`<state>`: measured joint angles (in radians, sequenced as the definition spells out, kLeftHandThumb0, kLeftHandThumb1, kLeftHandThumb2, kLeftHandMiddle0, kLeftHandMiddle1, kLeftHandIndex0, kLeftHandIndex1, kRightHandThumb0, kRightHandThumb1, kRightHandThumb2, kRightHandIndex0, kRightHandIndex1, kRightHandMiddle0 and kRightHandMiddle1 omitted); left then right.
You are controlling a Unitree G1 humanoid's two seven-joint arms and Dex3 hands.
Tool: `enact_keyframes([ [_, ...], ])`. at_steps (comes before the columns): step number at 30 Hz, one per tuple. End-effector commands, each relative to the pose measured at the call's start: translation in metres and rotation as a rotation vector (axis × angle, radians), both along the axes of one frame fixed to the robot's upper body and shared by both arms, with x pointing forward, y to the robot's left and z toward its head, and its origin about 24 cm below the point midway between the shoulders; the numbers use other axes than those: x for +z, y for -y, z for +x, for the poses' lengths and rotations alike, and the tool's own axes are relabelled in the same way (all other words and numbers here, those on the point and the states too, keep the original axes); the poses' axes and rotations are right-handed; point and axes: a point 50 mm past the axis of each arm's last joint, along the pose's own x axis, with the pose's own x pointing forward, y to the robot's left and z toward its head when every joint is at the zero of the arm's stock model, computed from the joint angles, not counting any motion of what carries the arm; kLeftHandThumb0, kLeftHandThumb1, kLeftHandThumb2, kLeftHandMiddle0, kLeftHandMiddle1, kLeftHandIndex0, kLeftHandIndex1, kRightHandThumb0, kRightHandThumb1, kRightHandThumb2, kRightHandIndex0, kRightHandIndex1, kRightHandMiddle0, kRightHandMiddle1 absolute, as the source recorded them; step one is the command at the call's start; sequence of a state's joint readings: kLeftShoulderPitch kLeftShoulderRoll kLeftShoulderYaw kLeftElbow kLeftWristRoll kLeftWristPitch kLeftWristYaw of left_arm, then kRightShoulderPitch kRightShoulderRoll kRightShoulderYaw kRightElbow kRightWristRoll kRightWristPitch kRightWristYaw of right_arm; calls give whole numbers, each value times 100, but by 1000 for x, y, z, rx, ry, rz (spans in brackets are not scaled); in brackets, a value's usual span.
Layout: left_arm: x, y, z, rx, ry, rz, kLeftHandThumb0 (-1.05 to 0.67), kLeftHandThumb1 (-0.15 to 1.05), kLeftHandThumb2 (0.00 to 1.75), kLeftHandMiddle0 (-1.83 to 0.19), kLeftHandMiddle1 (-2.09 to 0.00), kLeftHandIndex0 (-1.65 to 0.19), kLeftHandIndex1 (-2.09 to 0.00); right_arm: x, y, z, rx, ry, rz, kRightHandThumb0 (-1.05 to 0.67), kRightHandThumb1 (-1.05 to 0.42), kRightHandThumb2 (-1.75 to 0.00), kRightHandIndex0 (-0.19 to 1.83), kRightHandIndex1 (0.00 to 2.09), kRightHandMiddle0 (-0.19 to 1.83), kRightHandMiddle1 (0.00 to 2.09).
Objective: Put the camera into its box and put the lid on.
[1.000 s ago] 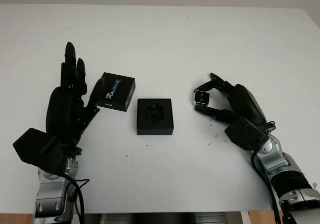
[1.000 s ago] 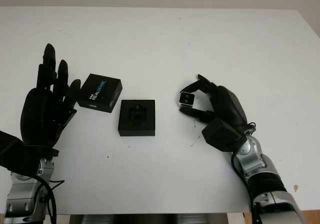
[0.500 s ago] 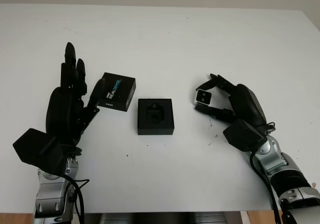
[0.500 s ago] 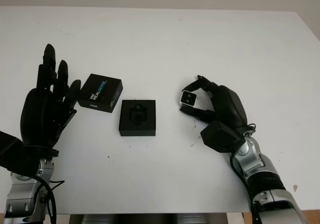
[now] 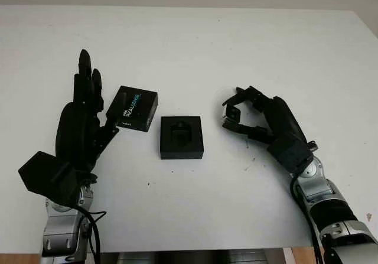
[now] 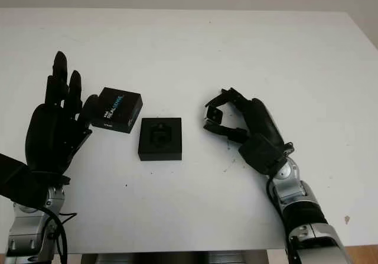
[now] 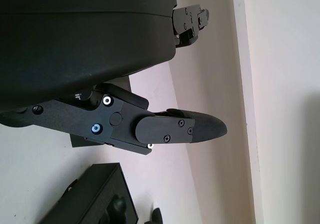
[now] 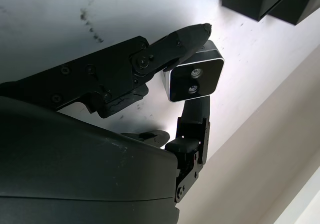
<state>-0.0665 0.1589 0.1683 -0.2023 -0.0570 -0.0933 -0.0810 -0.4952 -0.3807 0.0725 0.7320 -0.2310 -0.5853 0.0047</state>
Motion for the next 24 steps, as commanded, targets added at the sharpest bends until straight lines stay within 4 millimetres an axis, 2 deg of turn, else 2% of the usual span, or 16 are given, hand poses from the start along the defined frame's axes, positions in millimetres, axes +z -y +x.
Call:
enact_keyframes([
  [1,1,2,-3,-3,6,1,-55,105,35,15,-5,19,-5,2,-6,0,24,3,15,-53,-97,-5,39,5,46,135],
  [10,1,4,-3,-1,2,-6,-56,105,35,15,-5,18,-5,9,-11,1,81,12,0,-52,-96,-5,38,5,47,137],
  [24,-1,7,-1,7,9,-16,-53,105,36,14,-6,17,-6,44,-30,-10,173,148,36,-53,-96,-6,30,3,46,139],
])
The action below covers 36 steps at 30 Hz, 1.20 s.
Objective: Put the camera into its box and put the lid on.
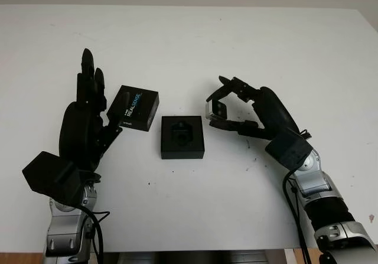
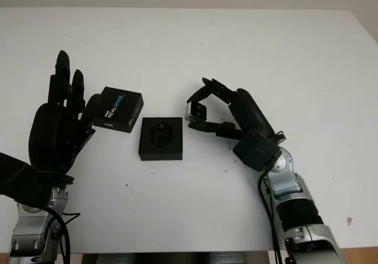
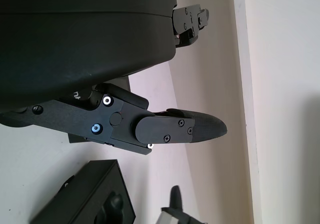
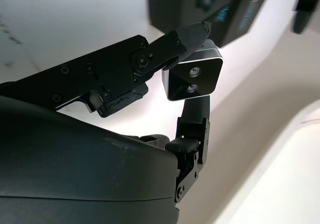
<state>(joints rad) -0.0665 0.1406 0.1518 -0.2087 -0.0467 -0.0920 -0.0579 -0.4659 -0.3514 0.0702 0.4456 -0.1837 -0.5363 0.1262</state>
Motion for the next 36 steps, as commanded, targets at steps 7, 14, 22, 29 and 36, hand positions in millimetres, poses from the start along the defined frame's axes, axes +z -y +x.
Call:
enact_keyframes([
  [7,-1,2,-2,-2,7,-5,-53,105,36,14,-5,18,-5,14,-11,-9,19,34,15,-52,-97,-5,30,4,46,139],
  [14,-2,4,-2,-2,7,-3,-53,105,37,14,-5,18,-5,20,-24,-15,61,13,21,-49,-95,-5,31,5,45,136],
  [22,-3,7,-4,-9,6,-12,-51,105,39,16,-5,19,-5,16,-40,-16,94,-8,-27,-48,-94,-5,31,5,48,140],
  [29,-3,8,-5,-1,6,-8,-52,105,39,15,-5,18,-5,8,-50,-16,116,-50,-31,-47,-94,-5,32,6,46,140],
  [36,-4,9,-5,2,5,-18,-53,105,38,15,-6,18,-5,-3,-55,-16,123,-74,-62,-48,-94,-5,31,5,46,142],
])
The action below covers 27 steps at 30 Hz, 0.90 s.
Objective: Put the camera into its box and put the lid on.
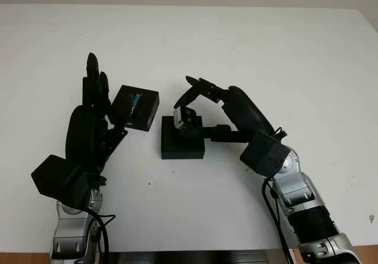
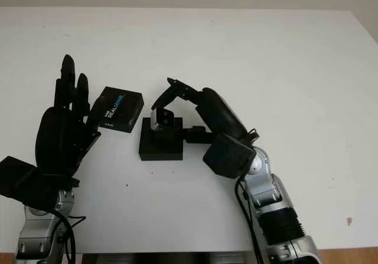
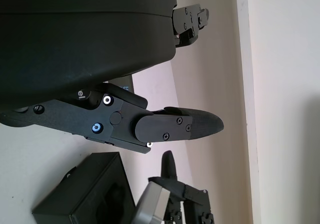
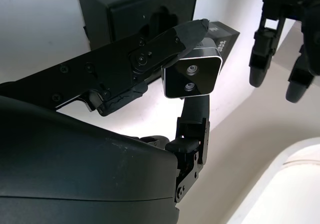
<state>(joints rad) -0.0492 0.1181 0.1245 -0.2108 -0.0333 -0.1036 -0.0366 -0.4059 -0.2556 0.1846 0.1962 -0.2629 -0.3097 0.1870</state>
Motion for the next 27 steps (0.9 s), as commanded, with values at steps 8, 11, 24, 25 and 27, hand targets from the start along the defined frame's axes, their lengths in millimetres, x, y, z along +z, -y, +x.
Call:
enact_keyframes([
  [8,1,1,-3,2,13,-9,-52,105,38,15,-5,19,-5,-11,-5,0,11,-2,-47,-49,-95,-6,30,5,44,144],
  [11,1,1,-3,1,13,-9,-52,105,38,15,-5,19,-5,-13,-6,0,10,5,-57,-49,-95,-6,30,5,44,145],
  [24,1,2,-3,-2,17,-16,-52,105,37,15,-5,19,-5,-16,-4,1,4,38,-129,-51,-96,-6,30,5,43,147],
  [25,1,2,-3,-2,17,-18,-52,105,37,15,-5,19,-5,-15,-4,1,4,42,-137,-52,-97,-6,30,5,43,147],
  [27,1,2,-4,0,16,-18,-52,105,37,15,-5,19,-5,-15,-3,1,2,54,-160,-53,-97,-6,30,5,42,147],
])
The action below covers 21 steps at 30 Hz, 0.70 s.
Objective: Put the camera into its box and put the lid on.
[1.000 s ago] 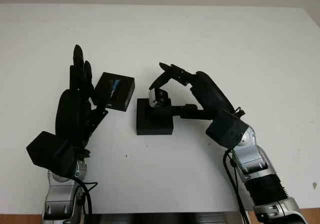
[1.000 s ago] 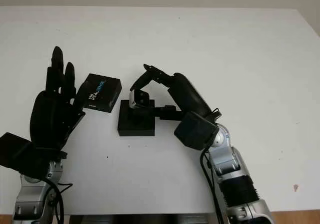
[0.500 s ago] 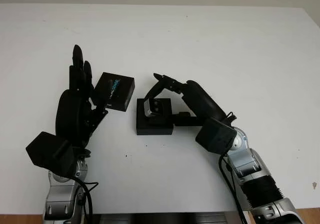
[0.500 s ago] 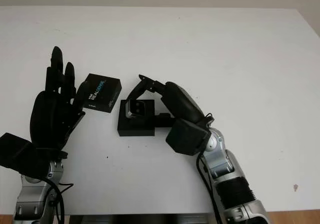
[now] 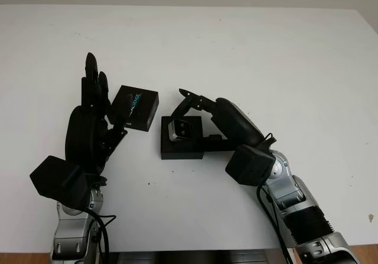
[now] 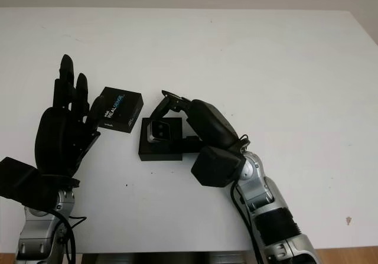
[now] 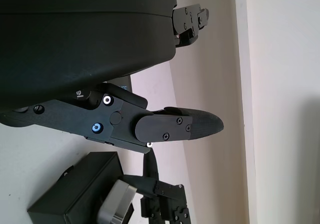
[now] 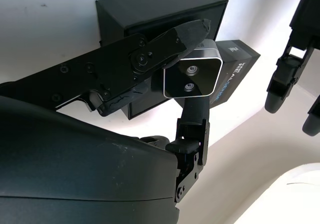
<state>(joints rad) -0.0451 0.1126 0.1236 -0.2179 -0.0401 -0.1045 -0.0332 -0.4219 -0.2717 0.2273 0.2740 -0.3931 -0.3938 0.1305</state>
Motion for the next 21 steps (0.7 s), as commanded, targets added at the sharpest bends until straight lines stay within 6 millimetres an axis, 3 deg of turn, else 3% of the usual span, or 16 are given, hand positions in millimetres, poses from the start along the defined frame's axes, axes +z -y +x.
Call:
enact_keyframes([
  [1,1,1,-3,-1,11,-5,-53,105,37,15,-5,19,-5,-3,3,1,-8,5,-39,-53,-98,-6,30,5,41,147],
  [21,-1,4,-3,5,7,-16,-52,105,37,15,-5,19,-5,8,2,-4,-112,154,-149,-49,-94,-5,37,8,45,145],
])
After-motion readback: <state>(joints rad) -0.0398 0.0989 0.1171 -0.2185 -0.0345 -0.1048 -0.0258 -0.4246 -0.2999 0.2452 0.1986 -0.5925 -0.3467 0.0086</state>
